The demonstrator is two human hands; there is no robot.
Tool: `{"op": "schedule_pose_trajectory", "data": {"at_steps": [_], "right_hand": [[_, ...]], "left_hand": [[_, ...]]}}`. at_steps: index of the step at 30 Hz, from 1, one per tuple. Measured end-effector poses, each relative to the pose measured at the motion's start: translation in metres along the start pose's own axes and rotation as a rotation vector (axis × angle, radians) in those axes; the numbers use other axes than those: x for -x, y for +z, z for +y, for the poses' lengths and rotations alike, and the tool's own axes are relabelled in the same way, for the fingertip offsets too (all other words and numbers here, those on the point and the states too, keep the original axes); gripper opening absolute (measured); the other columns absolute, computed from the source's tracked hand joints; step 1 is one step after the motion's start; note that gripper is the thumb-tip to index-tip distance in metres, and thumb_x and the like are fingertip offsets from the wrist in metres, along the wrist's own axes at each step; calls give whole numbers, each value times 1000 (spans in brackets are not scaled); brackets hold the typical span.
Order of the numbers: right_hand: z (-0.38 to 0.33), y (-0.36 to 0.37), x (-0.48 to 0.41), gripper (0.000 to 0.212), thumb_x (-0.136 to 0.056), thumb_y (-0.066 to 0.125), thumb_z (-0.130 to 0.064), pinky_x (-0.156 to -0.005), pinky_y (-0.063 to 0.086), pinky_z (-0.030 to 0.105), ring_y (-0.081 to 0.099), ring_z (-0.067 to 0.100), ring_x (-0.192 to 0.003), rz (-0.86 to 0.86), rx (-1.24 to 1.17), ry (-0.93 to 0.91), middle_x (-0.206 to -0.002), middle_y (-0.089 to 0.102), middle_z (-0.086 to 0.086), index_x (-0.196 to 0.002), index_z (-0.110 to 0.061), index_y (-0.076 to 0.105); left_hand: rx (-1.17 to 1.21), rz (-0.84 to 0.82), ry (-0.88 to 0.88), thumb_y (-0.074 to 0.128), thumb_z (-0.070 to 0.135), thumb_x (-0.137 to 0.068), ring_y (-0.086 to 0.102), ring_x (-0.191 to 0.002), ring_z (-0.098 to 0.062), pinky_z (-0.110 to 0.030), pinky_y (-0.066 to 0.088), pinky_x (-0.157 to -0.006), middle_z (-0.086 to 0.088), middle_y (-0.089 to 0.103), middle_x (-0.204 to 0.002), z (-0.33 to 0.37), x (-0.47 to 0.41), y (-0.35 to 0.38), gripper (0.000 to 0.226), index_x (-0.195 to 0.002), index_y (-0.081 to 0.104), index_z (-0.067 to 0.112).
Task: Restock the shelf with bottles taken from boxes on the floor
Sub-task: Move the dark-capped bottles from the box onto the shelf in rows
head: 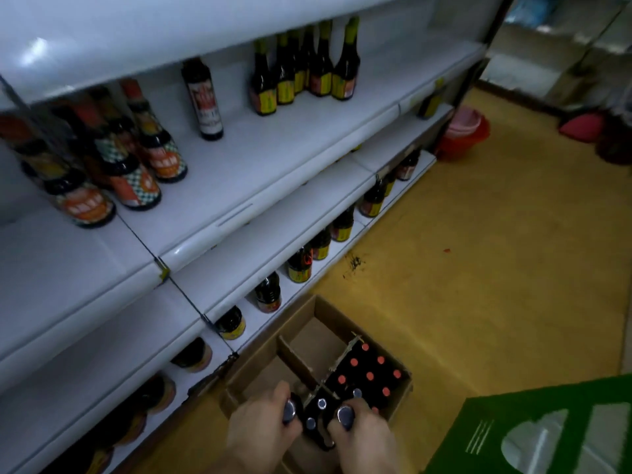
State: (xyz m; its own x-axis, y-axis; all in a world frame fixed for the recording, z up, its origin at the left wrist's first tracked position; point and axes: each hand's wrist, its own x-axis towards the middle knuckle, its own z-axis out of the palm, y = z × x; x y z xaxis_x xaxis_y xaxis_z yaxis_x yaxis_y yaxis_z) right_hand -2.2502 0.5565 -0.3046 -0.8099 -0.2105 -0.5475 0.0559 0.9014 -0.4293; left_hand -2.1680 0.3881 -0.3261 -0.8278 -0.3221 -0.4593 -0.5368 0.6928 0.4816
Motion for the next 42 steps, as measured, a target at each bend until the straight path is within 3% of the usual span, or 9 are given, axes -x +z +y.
{"op": "schedule_pose_trajectory", "data": {"at_steps": [5,9,15,19,25,31,37,40,42], "right_hand": [[-42,-51,18,27,-87,63,-48,-91,51,27,66,16,-102,11,1,-59,-102,66,-8,-109,-33,59],[-72,-91,33,22,-91,61,-47,-80,47,30,60,18,-87,33,22,-151,-90,62,-8,-102,-28,61],[-122,-138,56,25,-87,59,-48,-70,48,35,61,25,-83,141,50,-252,-84,63,-3,-86,-24,54],[-147,-169,68,25,-85,60,-45,-62,46,34,58,19,-72,232,69,-333,-78,60,-3,-80,-22,54],[-169,-207,82,25,-84,59,-50,-67,51,34,65,26,-87,316,55,-484,-89,65,0,-88,-25,58],[-181,-242,94,36,-88,61,-49,-79,59,40,66,26,-96,368,42,-591,-105,71,3,-105,-18,68],[-186,-267,107,40,-83,62,-47,-71,60,42,67,26,-78,367,50,-664,-90,72,10,-93,-9,67],[-187,-281,114,31,-83,63,-46,-54,42,32,59,20,-67,360,59,-708,-72,58,-1,-73,-18,53],[-188,-289,116,32,-81,63,-48,-53,43,33,56,18,-66,355,63,-741,-70,57,-4,-70,-20,52]], "left_hand": [[-37,103,21,53,51,-83,57,-83,-16,-33,42,-68,6,54,-85,27,20,-60,26,-89,38,31],[-37,207,42,57,47,-85,52,-74,-15,-33,39,-62,3,54,-83,50,37,-106,27,-85,37,29],[-40,448,95,58,50,-83,64,-92,-19,-35,42,-67,5,65,-94,83,53,-168,26,-91,46,28],[-6,533,107,57,48,-81,61,-80,-21,-36,35,-60,4,53,-75,100,63,-198,29,-83,42,24],[8,643,91,59,50,-79,61,-79,-24,-38,46,-64,2,59,-77,127,82,-231,30,-79,41,25],[-21,721,54,61,49,-79,56,-75,-22,-35,40,-59,6,55,-77,155,100,-258,28,-84,45,27],[-26,765,16,62,50,-80,61,-82,-23,-36,51,-66,3,60,-85,180,121,-274,29,-89,50,25],[-13,804,12,61,50,-80,60,-78,-20,-35,48,-62,4,59,-82,191,134,-280,27,-87,51,26],[-18,834,7,62,51,-79,60,-77,-18,-36,50,-63,4,60,-82,199,142,-284,28,-87,52,26]]}}
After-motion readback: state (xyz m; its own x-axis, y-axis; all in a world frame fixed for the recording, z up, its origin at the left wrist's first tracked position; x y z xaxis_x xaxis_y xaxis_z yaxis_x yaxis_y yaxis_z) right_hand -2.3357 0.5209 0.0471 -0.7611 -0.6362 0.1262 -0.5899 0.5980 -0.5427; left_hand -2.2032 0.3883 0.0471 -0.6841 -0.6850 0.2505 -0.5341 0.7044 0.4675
